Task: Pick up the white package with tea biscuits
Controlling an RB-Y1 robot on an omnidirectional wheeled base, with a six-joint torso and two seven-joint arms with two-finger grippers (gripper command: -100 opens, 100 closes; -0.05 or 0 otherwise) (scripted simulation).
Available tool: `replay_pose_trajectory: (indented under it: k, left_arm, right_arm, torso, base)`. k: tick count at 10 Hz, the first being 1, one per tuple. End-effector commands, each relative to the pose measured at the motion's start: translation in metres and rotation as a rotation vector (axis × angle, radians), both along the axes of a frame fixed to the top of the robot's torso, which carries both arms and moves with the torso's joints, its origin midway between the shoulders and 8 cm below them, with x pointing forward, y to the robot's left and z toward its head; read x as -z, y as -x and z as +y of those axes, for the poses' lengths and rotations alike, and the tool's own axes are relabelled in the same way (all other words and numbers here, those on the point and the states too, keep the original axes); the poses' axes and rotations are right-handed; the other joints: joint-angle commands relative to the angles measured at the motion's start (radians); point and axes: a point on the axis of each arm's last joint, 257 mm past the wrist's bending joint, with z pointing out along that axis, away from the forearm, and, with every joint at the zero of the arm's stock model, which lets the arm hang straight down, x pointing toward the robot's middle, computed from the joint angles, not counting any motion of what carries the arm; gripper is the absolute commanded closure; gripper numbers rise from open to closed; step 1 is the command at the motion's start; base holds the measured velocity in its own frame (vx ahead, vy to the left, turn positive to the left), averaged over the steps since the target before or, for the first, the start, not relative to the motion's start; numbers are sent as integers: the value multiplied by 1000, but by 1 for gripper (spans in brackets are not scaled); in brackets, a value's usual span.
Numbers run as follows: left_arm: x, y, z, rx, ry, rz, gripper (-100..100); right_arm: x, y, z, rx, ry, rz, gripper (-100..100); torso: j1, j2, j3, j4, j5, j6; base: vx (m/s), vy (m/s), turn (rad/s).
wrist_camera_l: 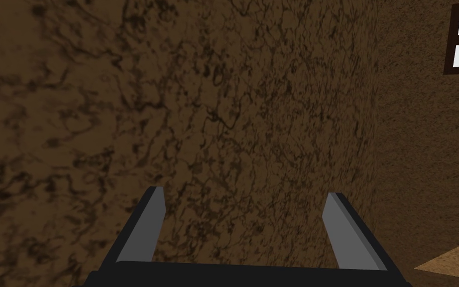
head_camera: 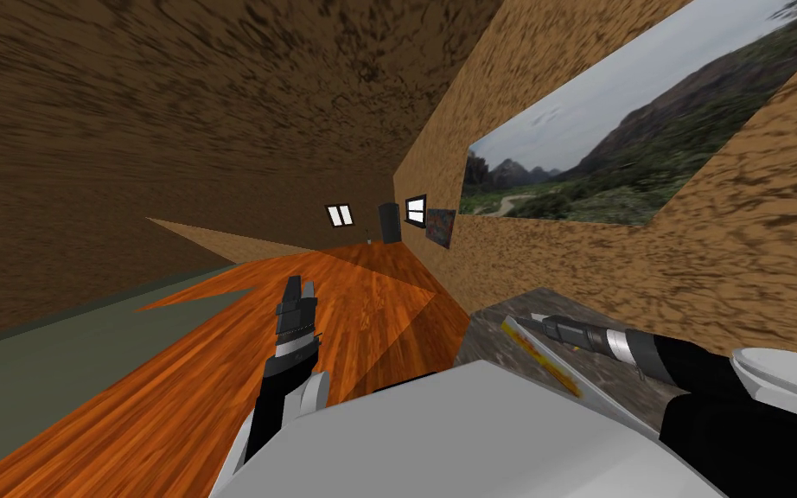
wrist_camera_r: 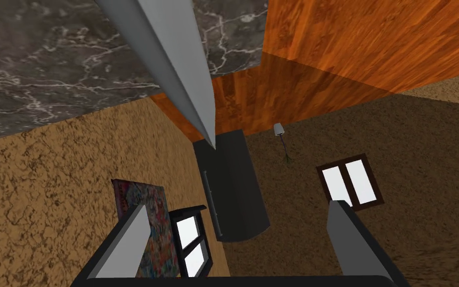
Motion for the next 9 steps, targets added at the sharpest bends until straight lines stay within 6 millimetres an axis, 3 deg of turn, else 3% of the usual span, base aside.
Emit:
replay_pose_trajectory:
  k: [1,2,3,4,5,6,9]
  left_arm:
    - [0,0,0,0,0,0,0]
    - [0,0,0,0,0,0,0]
    - [0,0,0,0,0,0,0]
    - [0,0,0,0,0,0,0]
    - [0,0,0,0,0,0,0]
    - [0,0,0,0,0,0,0]
    - [0,0,0,0,0,0,0]
  right_arm:
    - [3,5,-8,-14,14,44,-100]
    - [12,19,-20,-8,27,116,-100]
    - [11,16,-19,-24,36,122,-100]
    - [19,30,-31,-17,49,193,-100]
    - [18,27,-31,-32,57,198,-100]
    - [26,41,-43,-24,69,268,-100]
    - [30,48,-53,-41,95,344,-100]
  torso:
    - [0,0,0,0,0,0]
    - [-1,1,0,0,0,0]
    - [0,1,0,0,0,0]
    - [-1,1,1,0,0,0]
    - [-1,1,1,0,0,0]
    - [-1,2,1,0,0,0]
    - [0,2,1,0,0,0]
  base:
    - [34,44,24]
    - [31,49,55]
    - [24,38,21]
    - [23,46,45]
    - [17,37,22]
    - [21,45,47]
    - [21,43,24]
